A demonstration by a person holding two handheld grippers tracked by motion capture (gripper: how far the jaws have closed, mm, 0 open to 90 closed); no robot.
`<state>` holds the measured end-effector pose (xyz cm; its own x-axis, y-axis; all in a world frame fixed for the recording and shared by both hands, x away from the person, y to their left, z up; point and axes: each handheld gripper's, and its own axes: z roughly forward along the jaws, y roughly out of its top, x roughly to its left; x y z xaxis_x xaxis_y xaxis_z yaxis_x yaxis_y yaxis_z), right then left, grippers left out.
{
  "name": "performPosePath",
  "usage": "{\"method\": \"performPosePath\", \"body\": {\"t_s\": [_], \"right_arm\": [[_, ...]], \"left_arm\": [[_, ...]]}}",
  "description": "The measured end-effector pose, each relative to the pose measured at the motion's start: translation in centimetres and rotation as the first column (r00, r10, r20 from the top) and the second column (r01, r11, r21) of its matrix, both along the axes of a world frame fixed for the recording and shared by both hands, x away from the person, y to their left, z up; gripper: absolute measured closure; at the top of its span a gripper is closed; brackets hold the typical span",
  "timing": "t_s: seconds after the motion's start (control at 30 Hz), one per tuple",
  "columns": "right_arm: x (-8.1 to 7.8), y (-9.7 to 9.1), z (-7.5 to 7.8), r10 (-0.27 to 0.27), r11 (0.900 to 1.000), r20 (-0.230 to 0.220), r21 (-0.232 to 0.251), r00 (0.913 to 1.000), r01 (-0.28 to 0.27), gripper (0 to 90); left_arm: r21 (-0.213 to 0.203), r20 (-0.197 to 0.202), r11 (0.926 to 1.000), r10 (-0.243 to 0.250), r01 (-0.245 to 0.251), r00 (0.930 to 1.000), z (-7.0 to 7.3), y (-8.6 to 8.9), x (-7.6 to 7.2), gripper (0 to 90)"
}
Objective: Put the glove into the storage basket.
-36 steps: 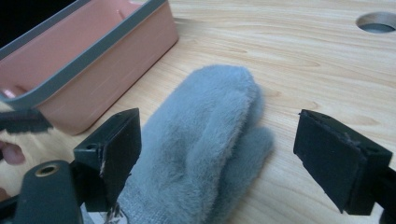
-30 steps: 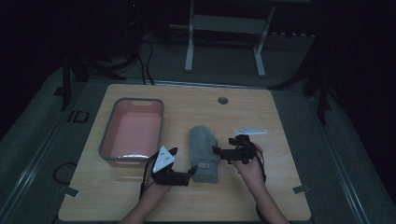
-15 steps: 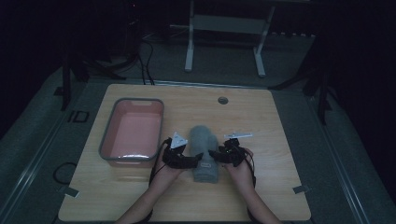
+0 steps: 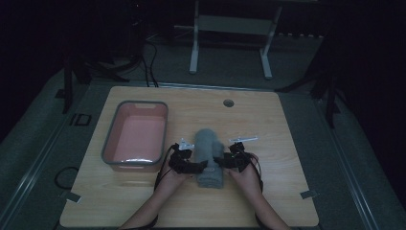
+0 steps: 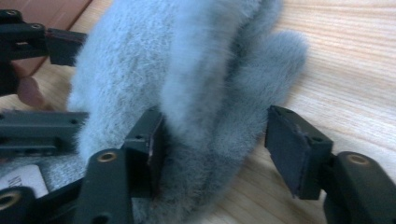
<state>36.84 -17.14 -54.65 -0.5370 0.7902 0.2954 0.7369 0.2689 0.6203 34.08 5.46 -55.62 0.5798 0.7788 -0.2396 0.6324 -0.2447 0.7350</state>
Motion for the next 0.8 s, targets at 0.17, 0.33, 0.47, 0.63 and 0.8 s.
{"method": "performPosePath", "body": {"t_s": [0.17,0.33,0.47,0.63,0.8], "right_arm": [[0.1,-0.4,-0.4,0.018,0.9991,-0.001,0.039,0.9998,-0.018,46.2],[0.1,-0.6,-0.9,0.051,0.9945,-0.010,0.092,0.9987,-0.050,60.7],[-0.1,-0.7,-1.0,0.047,0.9925,-0.011,0.113,0.9988,-0.045,68.2],[-0.6,-0.6,-1.0,0.031,0.9923,0.018,0.120,0.9993,-0.033,75.2],[-0.9,-0.7,-0.5,0.023,0.9917,0.020,0.126,0.9995,-0.026,77.7]], "left_arm": [[-0.030,-0.044,0.9994,-0.019,0.017,0.9989,-0.3,0.0,0.5,21.8],[-0.063,-0.075,0.9957,-0.073,0.069,0.9945,-0.5,-0.2,0.9,31.9],[-0.114,-0.092,0.9883,-0.112,0.102,0.9894,-0.8,-0.3,1.1,46.6],[-0.139,-0.067,0.9808,-0.147,0.137,0.9868,-0.7,-0.4,0.9,70.1],[-0.178,-0.066,0.9744,-0.152,0.138,0.9863,-0.3,-0.3,0.8,77.0]]}}
